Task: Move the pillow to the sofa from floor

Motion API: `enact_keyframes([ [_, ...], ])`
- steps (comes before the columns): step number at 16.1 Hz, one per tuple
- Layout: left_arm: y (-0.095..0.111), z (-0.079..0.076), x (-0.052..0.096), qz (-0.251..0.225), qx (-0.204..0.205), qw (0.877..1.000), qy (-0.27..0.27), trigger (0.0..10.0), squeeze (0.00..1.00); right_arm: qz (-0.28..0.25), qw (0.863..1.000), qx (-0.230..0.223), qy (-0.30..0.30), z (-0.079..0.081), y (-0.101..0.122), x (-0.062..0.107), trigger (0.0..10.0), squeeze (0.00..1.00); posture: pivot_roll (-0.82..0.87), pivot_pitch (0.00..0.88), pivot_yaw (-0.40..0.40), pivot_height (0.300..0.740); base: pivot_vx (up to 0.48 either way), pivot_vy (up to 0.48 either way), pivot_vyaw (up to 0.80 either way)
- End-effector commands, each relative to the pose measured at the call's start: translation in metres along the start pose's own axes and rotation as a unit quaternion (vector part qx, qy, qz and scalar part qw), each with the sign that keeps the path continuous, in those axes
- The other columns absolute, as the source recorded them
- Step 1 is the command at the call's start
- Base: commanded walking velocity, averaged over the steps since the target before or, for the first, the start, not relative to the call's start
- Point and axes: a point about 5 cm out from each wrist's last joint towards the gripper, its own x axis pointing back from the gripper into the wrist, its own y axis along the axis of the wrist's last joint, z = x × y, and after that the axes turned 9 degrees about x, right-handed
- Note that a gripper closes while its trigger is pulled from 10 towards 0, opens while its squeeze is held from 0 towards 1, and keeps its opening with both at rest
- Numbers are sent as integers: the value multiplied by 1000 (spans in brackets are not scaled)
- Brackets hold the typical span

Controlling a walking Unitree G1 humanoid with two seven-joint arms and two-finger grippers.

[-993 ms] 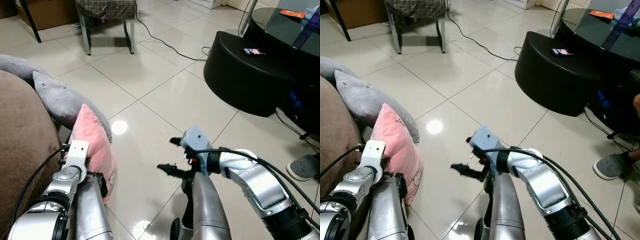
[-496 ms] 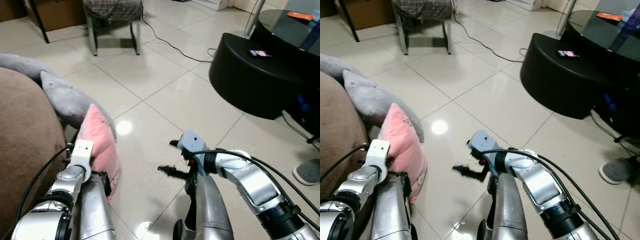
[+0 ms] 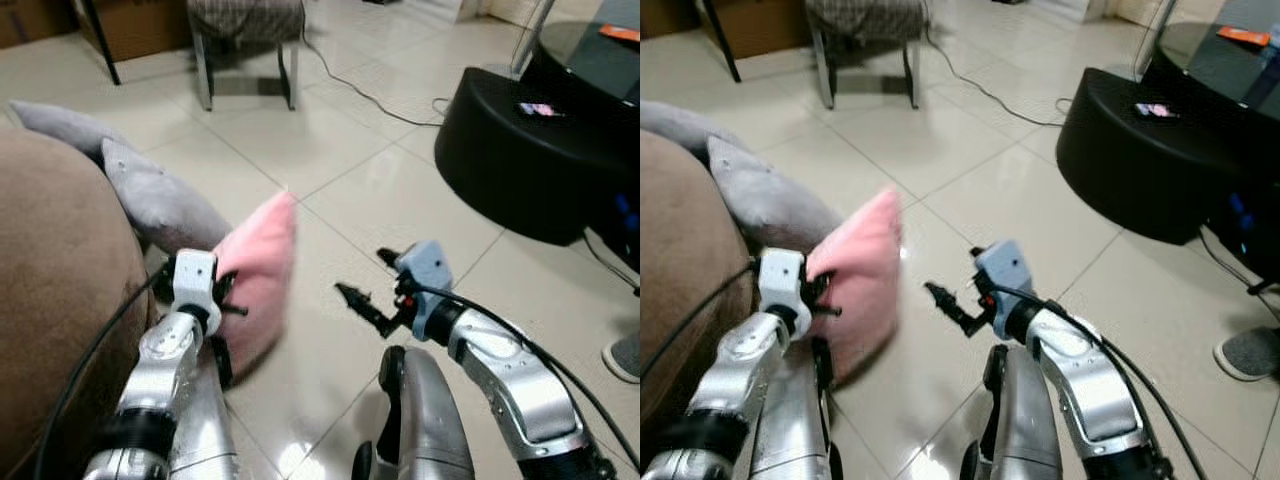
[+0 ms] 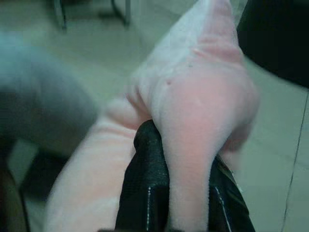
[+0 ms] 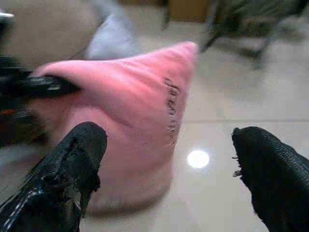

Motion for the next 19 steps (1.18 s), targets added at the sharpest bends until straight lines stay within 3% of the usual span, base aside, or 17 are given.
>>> enact_keyframes([
  [1, 31, -13, 2, -64, -12, 998, -19, 0, 0, -8, 998, -12, -68, -15, -1, 6, 10000, 0, 12, 0, -48, 457, 0, 0, 0],
  [4, 68, -19, 29, -129, -30, 991, -7, 0, 0, -26, 987, -44, -154, -29, 2, 13, 10000, 0, 18, 0, -41, 457, 0, 0, 0],
  [6, 86, -28, 42, -156, -32, 987, -12, 0, 0, -43, 982, -79, -166, -27, 4, 17, 10000, 0, 22, 0, -48, 457, 0, 0, 0],
  [10, 87, -28, 44, -142, -34, 989, 13, 0, 0, -36, 976, -58, -208, -27, 7, 13, 10000, 0, 6, 0, -38, 491, 0, 0, 0],
  [13, 91, -27, 42, -143, -28, 988, 39, 0, 0, -24, 978, -35, -205, -26, 8, 12, 10000, 0, 22, 0, -48, 520, 0, 0, 0],
  [16, 90, -33, 47, -137, -39, 989, 30, 0, 0, -34, 978, -24, -202, -28, 14, 5, 10000, 0, 59, 0, -54, 540, 0, 0, 0],
  [17, 89, -32, 49, -135, -41, 990, 30, 2196, 0, -39, 978, -24, -201, -28, 16, 3, 10000, 0, 71, 0, -53, 545, 0, 0, 0],
  [18, 89, -29, 51, -133, -43, 990, 35, 7765, 0, -45, 978, -26, -200, -27, 19, 0, 10000, 0, 73, 0, -50, 554, 0, 0, 0],
  [19, 89, -24, 51, -129, -42, 990, 45, 10000, 0, -48, 979, -27, -198, -25, 21, -2, 10000, 0, 71, 0, -47, 564, 0, 0, 0],
])
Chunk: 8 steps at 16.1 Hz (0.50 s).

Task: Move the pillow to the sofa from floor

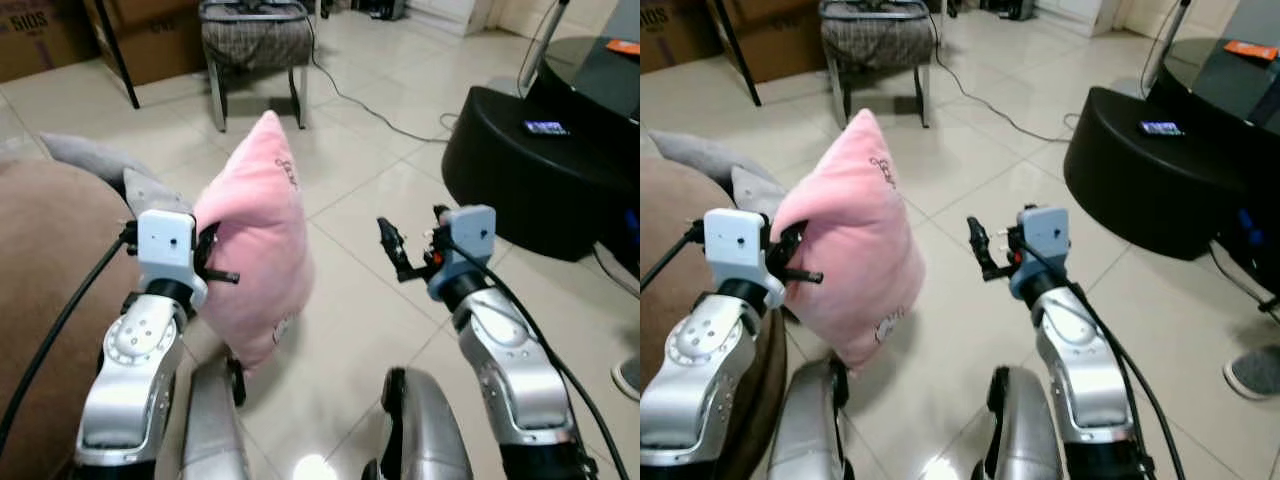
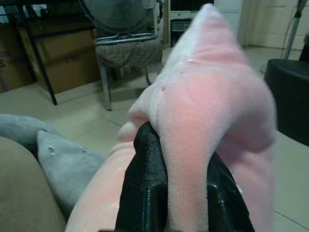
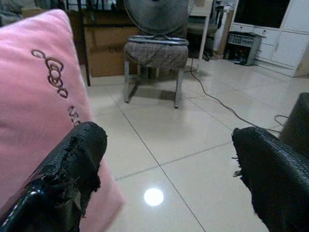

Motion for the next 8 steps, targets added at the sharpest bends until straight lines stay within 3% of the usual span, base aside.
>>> enact_keyframes([
  [1, 12, 4, -1, -24, -22, 999, 6, 10000, 0, -7, 1000, 3, -14, 1, 1, -1, 10000, 0, 66, 0, -48, 574, 0, 0, 0],
  [5, 15, 3, -9, -22, -25, 999, 9, 10000, 0, 10, 1000, 4, -13, 3, -4, -4, 10000, 0, 58, 0, -46, 593, 0, 0, 0],
  [8, 13, -2, -4, -28, -32, 999, 7, 10000, 0, 14, 1000, -1, -17, 2, -4, -4, 10000, 0, 61, 0, -50, 617, 0, 0, 0],
])
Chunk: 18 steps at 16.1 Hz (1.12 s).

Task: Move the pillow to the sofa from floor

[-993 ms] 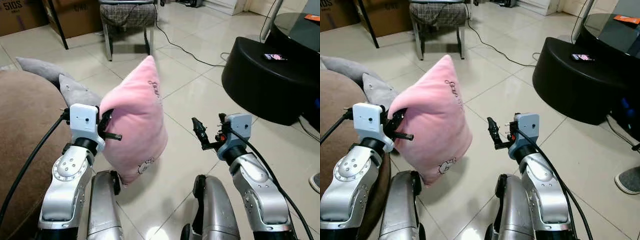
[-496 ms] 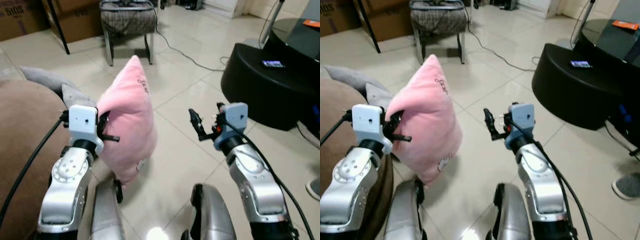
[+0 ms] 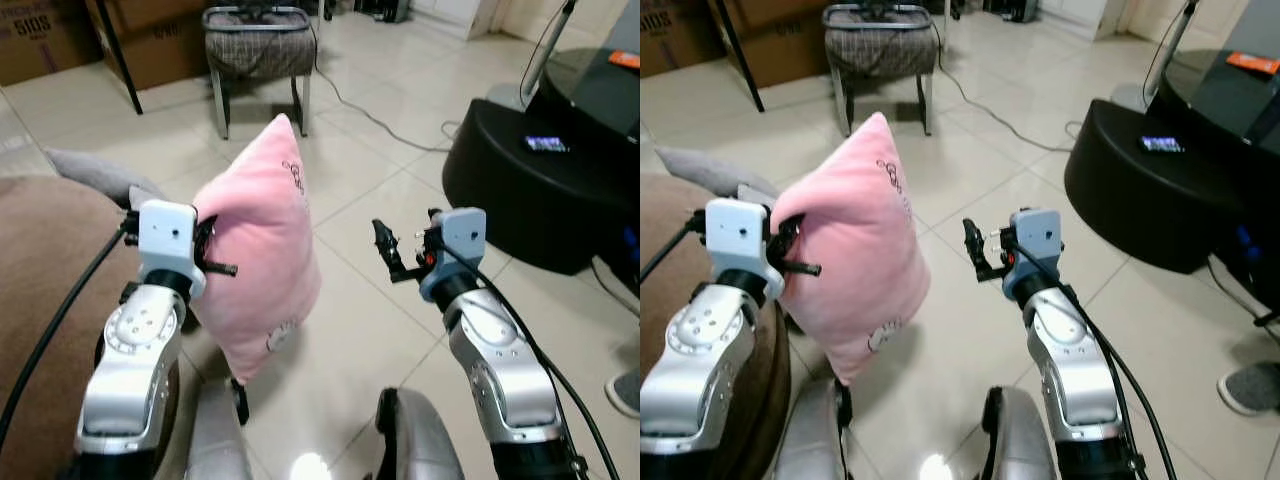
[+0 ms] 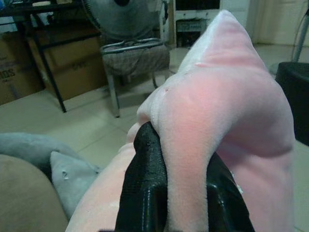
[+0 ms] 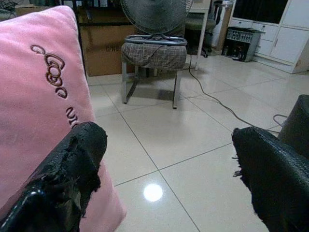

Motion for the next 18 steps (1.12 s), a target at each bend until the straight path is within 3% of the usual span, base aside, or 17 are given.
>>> enact_keyframes([
  [1, 11, -1, 2, -30, -15, 999, 3, 10000, 0, 3, 1000, 3, -5, -1, 1, -1, 10000, 0, 61, 0, -50, 627, 0, 0, 0],
  [13, 12, 0, -2, -40, -14, 999, 19, 10000, 0, 1, 1000, 2, 3, -1, 3, -5, 10000, 0, 64, 0, -63, 739, 0, 0, 0],
  [18, 12, 1, -2, -44, -21, 999, 18, 10000, 0, 7, 1000, 11, 4, 0, 0, -5, 10000, 0, 65, 0, -61, 740, 0, 0, 0],
])
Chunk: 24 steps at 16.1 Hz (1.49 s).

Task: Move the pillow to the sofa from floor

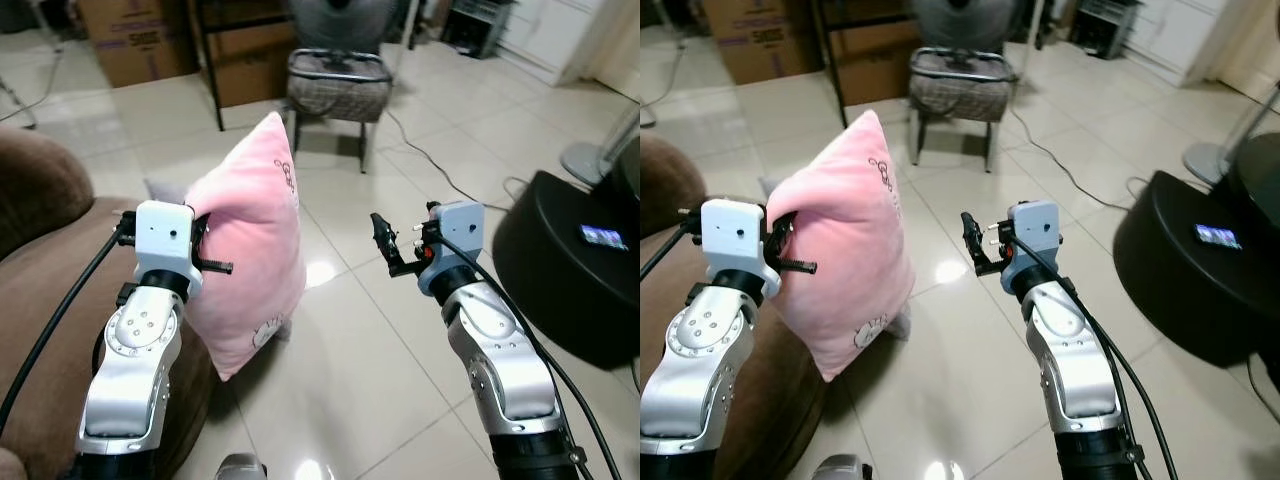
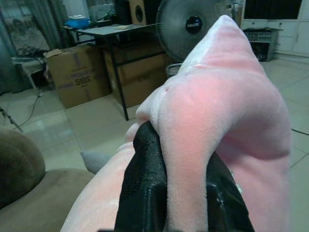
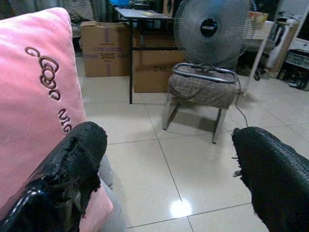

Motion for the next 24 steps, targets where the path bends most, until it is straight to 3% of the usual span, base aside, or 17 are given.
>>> enact_keyframes([
  [1, 7, -2, -1, -21, -6, 1000, -2, 10000, 0, 13, 1000, 6, 0, 0, -5, 1, 10000, 0, 66, 0, -60, 740, 0, 0, 0],
  [9, 7, -2, -2, -40, -9, 999, -4, 10000, 0, 16, 999, 51, 0, 0, -10, -1, 10000, 0, 72, 0, -65, 740, 0, 0, 0],
  [24, 11, 7, -5, -50, -11, 999, 6, 10000, 0, 12, 997, 53, 55, 15, -13, -5, 10000, 0, 101, 0, -84, 740, 294, 0, 785],
])
